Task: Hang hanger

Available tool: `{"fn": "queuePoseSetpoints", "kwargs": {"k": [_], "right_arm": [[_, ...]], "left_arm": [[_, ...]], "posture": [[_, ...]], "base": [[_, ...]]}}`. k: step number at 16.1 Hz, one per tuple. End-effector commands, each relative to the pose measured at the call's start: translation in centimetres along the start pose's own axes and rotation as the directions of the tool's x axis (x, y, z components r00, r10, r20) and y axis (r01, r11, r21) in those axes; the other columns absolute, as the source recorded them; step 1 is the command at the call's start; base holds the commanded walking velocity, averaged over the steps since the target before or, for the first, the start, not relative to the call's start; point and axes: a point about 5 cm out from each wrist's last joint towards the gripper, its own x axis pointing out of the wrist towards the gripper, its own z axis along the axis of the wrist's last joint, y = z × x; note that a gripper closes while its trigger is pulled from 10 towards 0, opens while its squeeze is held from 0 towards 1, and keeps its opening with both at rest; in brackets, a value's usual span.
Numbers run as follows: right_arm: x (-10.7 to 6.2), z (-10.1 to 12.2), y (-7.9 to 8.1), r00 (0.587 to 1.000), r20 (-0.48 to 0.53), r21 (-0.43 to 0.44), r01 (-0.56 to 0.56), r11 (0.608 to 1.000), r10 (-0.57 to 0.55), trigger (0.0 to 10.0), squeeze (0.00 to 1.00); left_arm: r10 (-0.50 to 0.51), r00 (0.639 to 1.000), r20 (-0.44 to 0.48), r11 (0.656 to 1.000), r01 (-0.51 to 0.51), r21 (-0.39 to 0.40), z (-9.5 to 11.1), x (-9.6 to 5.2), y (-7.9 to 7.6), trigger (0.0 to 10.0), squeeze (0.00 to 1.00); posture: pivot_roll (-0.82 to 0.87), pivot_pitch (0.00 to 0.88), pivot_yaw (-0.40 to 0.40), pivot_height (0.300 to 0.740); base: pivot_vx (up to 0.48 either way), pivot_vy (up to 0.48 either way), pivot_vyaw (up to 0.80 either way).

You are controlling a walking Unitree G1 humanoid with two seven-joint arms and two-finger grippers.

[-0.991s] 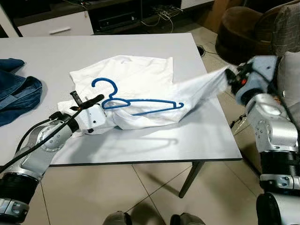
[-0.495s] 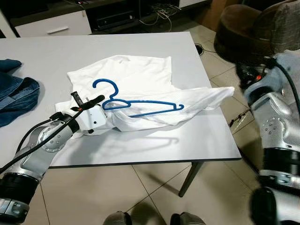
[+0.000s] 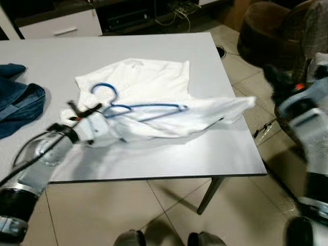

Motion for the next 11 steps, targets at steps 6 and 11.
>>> {"fn": "queuePoseSetpoints", "kwargs": {"k": [6,11], "right_arm": [[-4.2,-4.8,5.8,0.792,-0.393,-0.187,-0.566,0.803,0.467,10.0,0.07],[-4.2,-9.2,8.5,0.692,-0.508,-0.125,-0.648,0.751,0.513,10.0,0.31]], "left_arm": [[0.050,0.998,-0.040,0.999,-0.050,0.005,-0.4,0.4,0.8,10.0,0.00],[0.043,0.999,-0.029,0.999,-0.043,0.002,-0.1,0.5,0.5,10.0,0.00]], "posture": [[-0.08,0.087,0.063,0.740],[-0.07,0.082,0.065,0.740]], "base": [[0.000,0.000,0.00],[0.000,0.000,0.00]]}}
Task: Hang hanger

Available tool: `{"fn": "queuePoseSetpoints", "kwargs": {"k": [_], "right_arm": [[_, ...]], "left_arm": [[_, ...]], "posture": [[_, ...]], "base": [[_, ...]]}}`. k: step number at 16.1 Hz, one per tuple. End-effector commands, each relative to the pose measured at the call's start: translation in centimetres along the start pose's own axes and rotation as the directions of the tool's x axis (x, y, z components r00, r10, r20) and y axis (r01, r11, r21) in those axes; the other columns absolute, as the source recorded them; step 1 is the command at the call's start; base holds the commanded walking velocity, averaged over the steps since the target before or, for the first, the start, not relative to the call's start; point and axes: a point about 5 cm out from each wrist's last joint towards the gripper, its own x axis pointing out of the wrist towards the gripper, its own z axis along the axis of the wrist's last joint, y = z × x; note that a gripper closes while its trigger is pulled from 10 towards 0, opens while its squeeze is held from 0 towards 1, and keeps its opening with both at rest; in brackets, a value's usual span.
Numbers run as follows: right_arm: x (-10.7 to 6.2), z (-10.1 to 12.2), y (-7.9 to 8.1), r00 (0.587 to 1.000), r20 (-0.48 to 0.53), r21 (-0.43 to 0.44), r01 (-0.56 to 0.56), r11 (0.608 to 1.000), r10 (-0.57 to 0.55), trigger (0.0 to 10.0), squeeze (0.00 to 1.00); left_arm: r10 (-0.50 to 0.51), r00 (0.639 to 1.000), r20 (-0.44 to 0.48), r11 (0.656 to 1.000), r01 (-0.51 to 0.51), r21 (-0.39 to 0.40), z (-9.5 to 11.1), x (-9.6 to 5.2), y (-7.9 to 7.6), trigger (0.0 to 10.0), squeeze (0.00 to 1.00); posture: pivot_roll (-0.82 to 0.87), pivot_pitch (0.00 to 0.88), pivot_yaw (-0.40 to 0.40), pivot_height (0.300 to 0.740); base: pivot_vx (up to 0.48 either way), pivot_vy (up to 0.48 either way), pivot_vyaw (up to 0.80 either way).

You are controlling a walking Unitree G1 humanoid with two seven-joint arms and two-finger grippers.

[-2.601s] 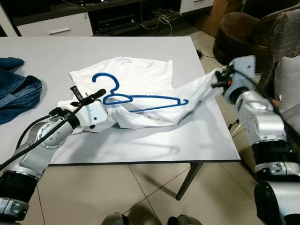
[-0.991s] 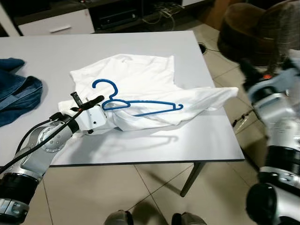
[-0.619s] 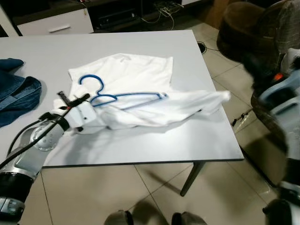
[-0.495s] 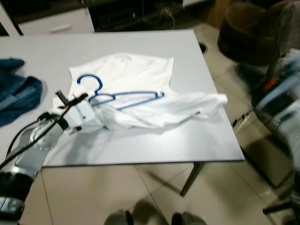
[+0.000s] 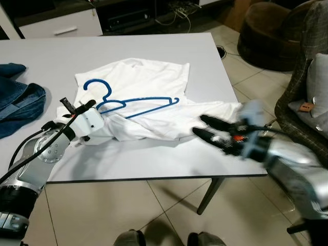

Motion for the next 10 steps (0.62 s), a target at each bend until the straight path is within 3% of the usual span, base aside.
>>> {"fn": "queuePoseSetpoints", "kwargs": {"k": [1,2,5,6,7,8,10], "right_arm": [[0.5,-0.5,-0.1,0.999,-0.035,0.005,0.006,1.000,-0.006,10.0,0.53],[0.7,-0.9,0.1,0.999,-0.051,0.014,-0.012,1.000,0.013,10.0,0.65],[1.5,-2.4,0.7,0.993,-0.111,0.029,-0.041,0.999,0.044,10.0,0.59],[2.0,-2.9,0.9,0.992,-0.120,0.032,-0.042,0.999,0.046,10.0,0.51],[2.8,-3.4,0.8,0.991,-0.130,0.051,-0.021,0.999,0.027,10.0,0.12],[3.4,-3.6,0.9,0.991,-0.129,0.062,-0.020,0.998,0.028,10.0,0.00],[5.0,-3.9,0.8,0.992,-0.129,0.064,0.013,0.998,-0.004,10.0,0.00]], "left_arm": [[0.010,1.000,0.001,1.000,-0.010,0.007,0.1,0.2,0.3,10.0,0.00],[0.011,1.000,0.000,1.000,-0.011,0.008,0.1,0.1,0.3,10.0,0.00],[0.011,1.000,-0.002,1.000,-0.011,0.011,0.0,0.1,0.4,10.0,0.00],[0.012,1.000,-0.001,1.000,-0.012,0.011,0.0,0.1,0.4,10.0,0.00],[0.010,1.000,0.004,1.000,-0.010,0.012,0.1,0.2,0.3,10.0,0.00],[0.006,1.000,0.011,1.000,-0.007,0.010,0.3,0.3,0.2,10.0,0.00],[-0.001,1.000,0.028,1.000,0.001,0.007,0.7,0.5,0.0,10.0,0.00]], "posture": [[-0.06,0.080,0.063,0.740],[-0.06,0.077,0.065,0.740],[-0.06,0.073,0.065,0.740],[-0.06,0.073,0.066,0.740],[-0.06,0.072,0.069,0.740],[-0.06,0.072,0.071,0.740],[-0.06,0.074,0.070,0.740]], "base": [[0.000,0.000,0.00],[0.000,0.000,0.00],[0.000,0.000,0.00],[0.000,0.000,0.00],[0.000,0.000,0.00],[0.000,0.000,0.00],[0.000,0.000,0.00]]}}
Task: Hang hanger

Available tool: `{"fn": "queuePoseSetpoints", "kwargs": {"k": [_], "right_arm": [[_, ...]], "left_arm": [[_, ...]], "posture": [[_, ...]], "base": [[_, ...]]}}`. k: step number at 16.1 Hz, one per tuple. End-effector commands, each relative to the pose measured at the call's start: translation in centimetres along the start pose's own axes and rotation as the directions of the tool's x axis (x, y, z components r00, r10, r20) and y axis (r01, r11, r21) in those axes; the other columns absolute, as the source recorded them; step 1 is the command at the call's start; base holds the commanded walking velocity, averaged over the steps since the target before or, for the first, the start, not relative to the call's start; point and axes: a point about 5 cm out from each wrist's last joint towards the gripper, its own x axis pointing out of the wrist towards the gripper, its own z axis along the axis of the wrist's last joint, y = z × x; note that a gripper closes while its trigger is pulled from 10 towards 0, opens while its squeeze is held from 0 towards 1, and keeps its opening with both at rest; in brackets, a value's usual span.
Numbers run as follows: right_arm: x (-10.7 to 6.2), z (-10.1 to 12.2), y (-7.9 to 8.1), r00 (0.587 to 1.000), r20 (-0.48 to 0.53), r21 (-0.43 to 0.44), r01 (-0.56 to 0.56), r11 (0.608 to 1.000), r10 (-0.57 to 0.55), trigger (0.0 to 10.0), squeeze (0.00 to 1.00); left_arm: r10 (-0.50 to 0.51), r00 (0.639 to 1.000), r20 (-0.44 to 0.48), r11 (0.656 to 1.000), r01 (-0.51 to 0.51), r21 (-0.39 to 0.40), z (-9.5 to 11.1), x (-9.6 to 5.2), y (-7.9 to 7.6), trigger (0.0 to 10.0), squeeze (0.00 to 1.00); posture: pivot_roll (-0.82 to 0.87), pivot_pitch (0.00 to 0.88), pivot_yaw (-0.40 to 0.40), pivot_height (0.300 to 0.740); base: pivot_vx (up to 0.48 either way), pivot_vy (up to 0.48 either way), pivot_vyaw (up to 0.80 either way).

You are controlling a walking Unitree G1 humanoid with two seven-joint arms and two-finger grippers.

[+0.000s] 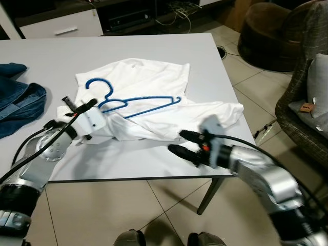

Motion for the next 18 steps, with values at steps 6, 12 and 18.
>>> {"fn": "queuePoseSetpoints", "kwargs": {"k": [6,12,18], "right_arm": [[3.0,0.3,-1.5,0.988,0.006,-0.057,0.151,0.987,-0.151,10.0,1.00],[5.7,0.5,-0.6,0.990,0.004,-0.143,0.140,0.980,-0.141,9.6,0.00],[6.0,-0.9,-0.8,0.986,-0.044,-0.160,0.150,0.976,-0.159,9.5,0.00]], "left_arm": [[-0.012,1.000,0.010,1.000,0.012,0.009,0.3,0.1,-0.3,10.0,0.00],[-0.012,1.000,0.008,1.000,0.012,0.003,0.3,0.0,-0.5,10.0,0.00],[-0.009,1.000,0.006,1.000,0.009,0.001,0.3,0.0,-0.5,10.0,0.00]], "posture": [[-0.05,0.075,0.068,0.740],[-0.05,0.079,0.063,0.740],[-0.05,0.079,0.064,0.740]], "base": [[0.000,0.000,0.00],[0.000,0.000,0.00],[0.000,0.000,0.00]]}}
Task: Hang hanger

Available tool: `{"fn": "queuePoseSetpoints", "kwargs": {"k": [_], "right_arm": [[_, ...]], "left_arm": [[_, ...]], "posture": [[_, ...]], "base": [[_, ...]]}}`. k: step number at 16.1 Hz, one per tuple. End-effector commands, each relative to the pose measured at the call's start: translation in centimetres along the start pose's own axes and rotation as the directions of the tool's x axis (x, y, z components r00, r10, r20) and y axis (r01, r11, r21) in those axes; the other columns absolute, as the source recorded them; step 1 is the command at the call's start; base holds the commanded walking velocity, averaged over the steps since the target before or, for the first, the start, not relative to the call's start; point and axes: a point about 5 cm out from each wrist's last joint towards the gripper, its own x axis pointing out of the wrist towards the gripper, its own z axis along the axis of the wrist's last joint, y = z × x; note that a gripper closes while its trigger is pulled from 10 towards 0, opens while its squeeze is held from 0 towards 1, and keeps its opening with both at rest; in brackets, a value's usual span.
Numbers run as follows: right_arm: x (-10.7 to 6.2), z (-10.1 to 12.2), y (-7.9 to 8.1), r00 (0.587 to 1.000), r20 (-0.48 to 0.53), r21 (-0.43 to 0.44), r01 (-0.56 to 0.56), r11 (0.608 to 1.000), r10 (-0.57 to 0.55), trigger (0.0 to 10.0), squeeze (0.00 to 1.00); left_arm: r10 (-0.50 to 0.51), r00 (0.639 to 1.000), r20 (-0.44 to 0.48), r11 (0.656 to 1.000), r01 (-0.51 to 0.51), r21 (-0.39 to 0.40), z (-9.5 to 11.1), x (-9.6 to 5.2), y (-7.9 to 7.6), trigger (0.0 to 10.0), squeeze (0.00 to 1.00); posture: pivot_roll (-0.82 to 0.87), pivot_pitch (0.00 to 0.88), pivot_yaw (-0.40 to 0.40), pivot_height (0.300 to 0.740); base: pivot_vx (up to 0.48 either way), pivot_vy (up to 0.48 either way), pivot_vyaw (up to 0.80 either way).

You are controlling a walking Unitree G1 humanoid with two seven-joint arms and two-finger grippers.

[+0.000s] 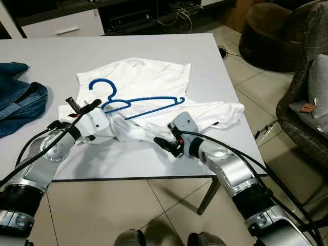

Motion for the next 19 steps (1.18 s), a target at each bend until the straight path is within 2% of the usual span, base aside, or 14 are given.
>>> {"fn": "queuePoseSetpoints", "kwargs": {"k": [1,2,4,6,7,11,13,16,19], "right_arm": [[0.1,0.4,-0.1,1.000,0.016,-0.005,0.006,1.000,-0.006,6.0,0.00],[0.1,0.3,-0.3,1.000,0.009,0.006,0.013,1.000,-0.013,0.0,0.00],[0.1,0.1,-0.7,0.999,-0.013,0.025,0.040,0.999,-0.040,0.0,0.00],[-0.1,-0.9,-2.2,0.989,-0.068,0.036,0.137,0.990,-0.134,0.0,0.00],[-0.2,-1.0,-2.4,0.987,-0.070,0.037,0.148,0.988,-0.145,0.0,0.00],[-0.7,-0.6,-3.1,0.984,-0.029,0.043,0.175,0.984,-0.174,0.0,0.00],[-1.3,-0.1,-4.2,0.975,0.001,0.116,0.223,0.968,-0.224,0.0,0.00],[-2.7,0.5,-6.5,0.949,0.028,0.163,0.305,0.938,-0.314,0.0,0.00],[-3.5,1.2,-8.2,0.917,0.054,0.206,0.378,0.903,-0.396,0.0,0.00]], "left_arm": [[-0.001,1.000,0.001,1.000,0.001,0.014,0.1,-0.1,0.0,10.0,0.00],[0.000,1.000,0.002,1.000,0.000,0.015,0.1,-0.1,0.1,10.0,0.00],[0.001,1.000,0.004,1.000,-0.001,0.016,0.1,-0.1,0.1,10.0,0.00],[0.004,1.000,0.005,1.000,-0.005,0.017,0.2,-0.1,0.2,10.0,0.00],[0.005,1.000,0.005,1.000,-0.005,0.016,0.2,0.0,0.2,10.0,0.00],[0.007,1.000,0.006,1.000,-0.007,0.015,0.2,-0.1,0.2,10.0,0.00],[0.012,1.000,0.009,1.000,-0.012,0.016,0.2,-0.2,0.3,10.0,0.00],[0.054,0.998,0.017,0.999,-0.054,0.004,0.0,-0.4,1.2,10.0,0.00],[0.088,0.991,0.097,0.996,-0.087,-0.015,0.7,-0.6,2.3,10.0,0.00]], "posture": [[-0.05,0.078,0.065,0.740],[-0.05,0.078,0.066,0.740],[-0.05,0.078,0.066,0.740],[-0.05,0.078,0.066,0.740],[-0.05,0.078,0.064,0.740],[-0.05,0.078,0.064,0.740],[-0.05,0.078,0.064,0.740],[-0.05,0.079,0.063,0.740],[-0.05,0.076,0.064,0.740]], "base": [[0.000,0.000,0.00],[0.000,0.000,0.00],[0.000,0.000,0.00],[0.000,0.000,0.00],[0.000,0.000,0.00],[0.000,0.000,0.00],[0.000,0.000,0.00],[0.000,0.000,0.00],[0.000,0.000,0.00]]}}
